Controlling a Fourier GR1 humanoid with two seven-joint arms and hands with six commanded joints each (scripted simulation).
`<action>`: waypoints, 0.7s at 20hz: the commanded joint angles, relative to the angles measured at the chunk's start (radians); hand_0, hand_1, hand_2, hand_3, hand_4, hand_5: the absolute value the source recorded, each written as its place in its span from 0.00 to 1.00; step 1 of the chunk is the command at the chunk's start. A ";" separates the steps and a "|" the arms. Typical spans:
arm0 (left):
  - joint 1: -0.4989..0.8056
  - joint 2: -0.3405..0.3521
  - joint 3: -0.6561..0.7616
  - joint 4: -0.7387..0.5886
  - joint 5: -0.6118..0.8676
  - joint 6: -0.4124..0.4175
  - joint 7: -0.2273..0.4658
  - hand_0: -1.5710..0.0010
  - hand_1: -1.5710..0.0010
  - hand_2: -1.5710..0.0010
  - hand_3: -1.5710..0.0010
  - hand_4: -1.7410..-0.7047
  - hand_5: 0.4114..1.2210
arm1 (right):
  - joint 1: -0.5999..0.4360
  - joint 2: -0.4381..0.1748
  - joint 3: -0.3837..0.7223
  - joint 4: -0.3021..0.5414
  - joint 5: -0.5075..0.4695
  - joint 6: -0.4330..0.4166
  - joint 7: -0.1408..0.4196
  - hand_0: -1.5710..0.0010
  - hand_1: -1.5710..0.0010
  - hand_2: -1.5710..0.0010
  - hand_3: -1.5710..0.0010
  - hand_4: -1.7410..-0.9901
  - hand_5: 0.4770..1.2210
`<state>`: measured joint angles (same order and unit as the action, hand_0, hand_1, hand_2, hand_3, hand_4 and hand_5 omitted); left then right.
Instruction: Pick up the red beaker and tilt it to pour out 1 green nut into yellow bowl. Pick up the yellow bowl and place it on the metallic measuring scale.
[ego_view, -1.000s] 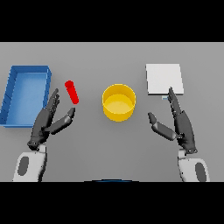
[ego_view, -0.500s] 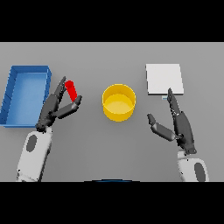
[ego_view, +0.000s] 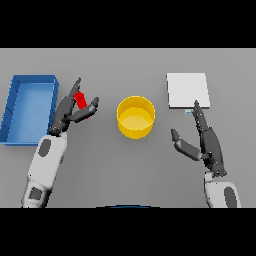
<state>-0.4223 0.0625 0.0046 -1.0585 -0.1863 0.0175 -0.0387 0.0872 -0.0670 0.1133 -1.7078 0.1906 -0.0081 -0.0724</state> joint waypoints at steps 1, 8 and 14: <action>-0.014 0.002 0.013 0.022 0.009 -0.001 -0.024 1.00 1.00 1.00 1.00 0.50 0.34 | -0.011 -0.001 -0.007 -0.005 -0.009 0.000 0.011 1.00 1.00 1.00 1.00 0.66 0.22; -0.092 -0.049 0.092 0.201 0.065 0.024 -0.177 0.87 0.85 0.82 0.84 0.33 0.46 | 0.007 0.000 -0.005 -0.007 -0.009 0.000 -0.017 1.00 1.00 1.00 1.00 0.67 0.23; -0.121 -0.064 0.058 0.228 -0.018 0.123 -0.212 0.27 0.26 0.24 0.29 0.12 0.86 | 0.011 0.005 0.002 -0.015 0.001 -0.005 -0.002 1.00 1.00 1.00 1.00 0.67 0.23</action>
<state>-0.5431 -0.0013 0.0624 -0.8307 -0.2025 0.1384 -0.2536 0.0982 -0.0623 0.1151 -1.7224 0.1917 -0.0133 -0.0751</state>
